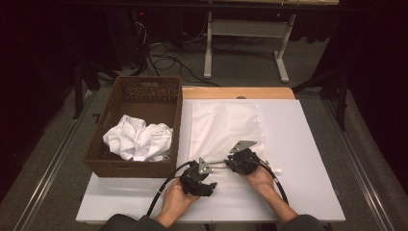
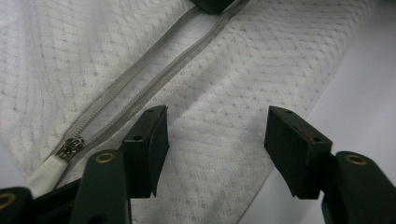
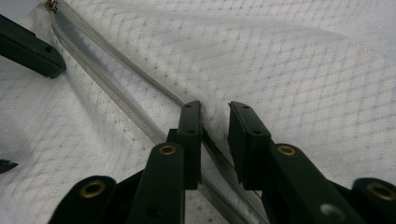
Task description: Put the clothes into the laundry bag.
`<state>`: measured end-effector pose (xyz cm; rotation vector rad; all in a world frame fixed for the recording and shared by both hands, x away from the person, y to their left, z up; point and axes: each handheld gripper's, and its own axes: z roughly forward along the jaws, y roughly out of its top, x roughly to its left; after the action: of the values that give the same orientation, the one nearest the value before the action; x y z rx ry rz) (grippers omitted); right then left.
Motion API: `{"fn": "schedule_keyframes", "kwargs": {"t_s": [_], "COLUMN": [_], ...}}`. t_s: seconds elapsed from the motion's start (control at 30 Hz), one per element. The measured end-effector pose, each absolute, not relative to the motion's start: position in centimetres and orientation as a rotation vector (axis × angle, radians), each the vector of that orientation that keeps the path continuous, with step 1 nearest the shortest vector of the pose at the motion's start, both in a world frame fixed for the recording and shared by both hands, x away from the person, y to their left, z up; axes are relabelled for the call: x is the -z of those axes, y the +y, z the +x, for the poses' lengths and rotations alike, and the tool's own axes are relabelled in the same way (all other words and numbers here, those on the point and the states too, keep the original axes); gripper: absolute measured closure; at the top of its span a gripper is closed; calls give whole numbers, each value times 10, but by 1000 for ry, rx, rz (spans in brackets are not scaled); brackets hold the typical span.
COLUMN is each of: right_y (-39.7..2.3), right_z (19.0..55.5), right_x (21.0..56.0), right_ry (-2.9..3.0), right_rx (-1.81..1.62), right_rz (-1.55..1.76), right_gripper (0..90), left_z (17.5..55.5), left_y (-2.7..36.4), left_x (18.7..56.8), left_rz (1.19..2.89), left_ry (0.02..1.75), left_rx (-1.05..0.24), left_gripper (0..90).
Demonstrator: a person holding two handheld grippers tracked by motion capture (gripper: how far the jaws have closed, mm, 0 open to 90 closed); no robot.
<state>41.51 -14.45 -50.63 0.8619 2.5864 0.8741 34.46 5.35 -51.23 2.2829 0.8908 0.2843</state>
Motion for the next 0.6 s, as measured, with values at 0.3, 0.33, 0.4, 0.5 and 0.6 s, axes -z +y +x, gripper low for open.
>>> {"fn": "schedule_keyframes", "kwargs": {"t_s": [0.3, 0.33, 0.4, 0.5, 0.6], "right_y": [-148, -148, -149, -149, -150], "right_z": [422, 423, 424, 426, 425], "right_x": [505, 503, 502, 496, 492], "right_ry": [2588, 2590, 2583, 2570, 2556], "right_rx": [-874, -865, -889, -916, -927], "right_rz": [885, 878, 888, 897, 896], "right_gripper": [882, 883, 884, 884, 884], "left_z": [345, 345, 345, 344, 344], "left_y": [54, 54, 54, 54, 54], "left_x": [512, 512, 512, 513, 513], "left_rz": [2282, 2283, 2283, 2275, 2270], "left_ry": [884, 883, 885, 892, 893], "left_rx": [-286, -286, -288, -292, -295], "left_gripper": [398, 399, 399, 399, 399]}}
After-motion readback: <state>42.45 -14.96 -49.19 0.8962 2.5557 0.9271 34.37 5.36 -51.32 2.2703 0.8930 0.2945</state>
